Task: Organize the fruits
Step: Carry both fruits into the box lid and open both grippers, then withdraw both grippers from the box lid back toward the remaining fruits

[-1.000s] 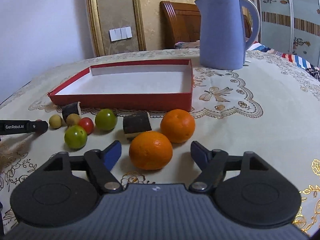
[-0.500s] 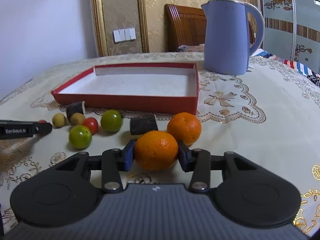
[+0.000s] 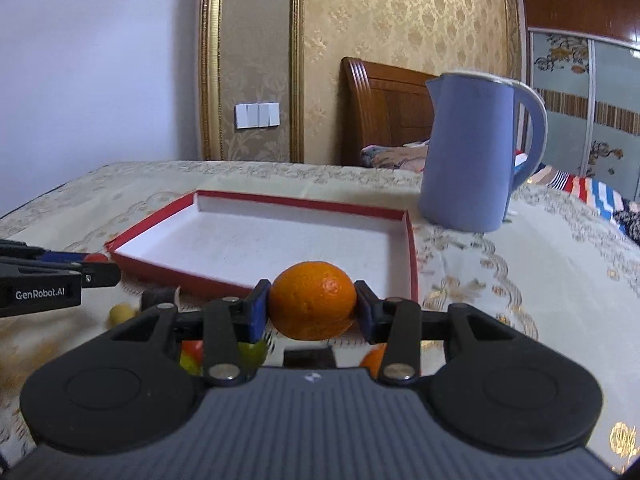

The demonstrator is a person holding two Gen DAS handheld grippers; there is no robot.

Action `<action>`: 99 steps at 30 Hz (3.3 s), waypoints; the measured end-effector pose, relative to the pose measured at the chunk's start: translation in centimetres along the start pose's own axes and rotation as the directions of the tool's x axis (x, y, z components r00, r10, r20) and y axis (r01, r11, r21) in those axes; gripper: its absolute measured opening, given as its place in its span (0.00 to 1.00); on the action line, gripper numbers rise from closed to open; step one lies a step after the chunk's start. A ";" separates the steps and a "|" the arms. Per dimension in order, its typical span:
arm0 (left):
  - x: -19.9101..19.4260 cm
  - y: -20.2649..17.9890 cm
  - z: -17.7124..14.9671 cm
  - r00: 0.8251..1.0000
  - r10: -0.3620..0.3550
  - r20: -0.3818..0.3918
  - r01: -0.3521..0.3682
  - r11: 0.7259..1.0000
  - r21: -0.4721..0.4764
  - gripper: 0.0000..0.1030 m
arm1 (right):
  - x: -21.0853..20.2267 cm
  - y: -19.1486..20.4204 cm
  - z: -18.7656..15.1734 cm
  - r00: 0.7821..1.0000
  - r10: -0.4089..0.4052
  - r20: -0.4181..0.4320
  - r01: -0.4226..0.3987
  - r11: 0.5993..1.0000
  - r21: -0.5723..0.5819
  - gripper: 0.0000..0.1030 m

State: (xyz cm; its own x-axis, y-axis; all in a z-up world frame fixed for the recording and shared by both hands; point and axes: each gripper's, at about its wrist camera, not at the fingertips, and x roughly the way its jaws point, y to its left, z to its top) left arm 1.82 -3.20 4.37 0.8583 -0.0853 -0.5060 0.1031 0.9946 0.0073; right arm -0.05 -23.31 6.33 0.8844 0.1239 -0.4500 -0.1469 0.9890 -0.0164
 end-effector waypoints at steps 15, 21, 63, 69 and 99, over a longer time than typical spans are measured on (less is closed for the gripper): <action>9.5 -0.4 3.7 0.998 0.011 -0.064 -0.013 0.999 -0.030 0.26 | 9.9 -1.5 2.6 0.990 -0.053 -0.132 0.061 0.996 0.062 0.41; 12.7 -0.2 3.9 0.993 0.019 -0.115 -0.022 1.000 -0.021 0.26 | 12.6 -2.0 2.7 0.982 -0.065 -0.180 0.079 0.994 0.073 0.41; 13.0 0.0 3.4 0.998 0.026 -0.060 -0.027 1.000 -0.013 0.62 | 13.1 -2.1 2.6 0.984 -0.104 -0.146 0.115 0.991 0.066 0.78; 12.0 0.2 3.1 0.999 0.028 -0.033 -0.029 0.999 -0.020 0.62 | 12.3 -2.1 2.3 0.986 -0.107 -0.125 0.116 0.991 0.067 0.85; 8.1 0.9 1.2 1.000 0.017 0.005 -0.017 1.000 -0.026 0.73 | 8.2 -2.7 0.5 0.995 -0.054 -0.087 0.064 0.990 0.123 0.91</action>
State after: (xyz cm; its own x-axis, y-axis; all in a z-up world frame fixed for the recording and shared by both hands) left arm 9.44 -3.01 1.28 0.8624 -0.0684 -0.5016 0.0753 0.9971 -0.0065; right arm 7.83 -24.91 3.11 0.8491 0.0630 -0.5244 -0.0341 0.9973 0.0647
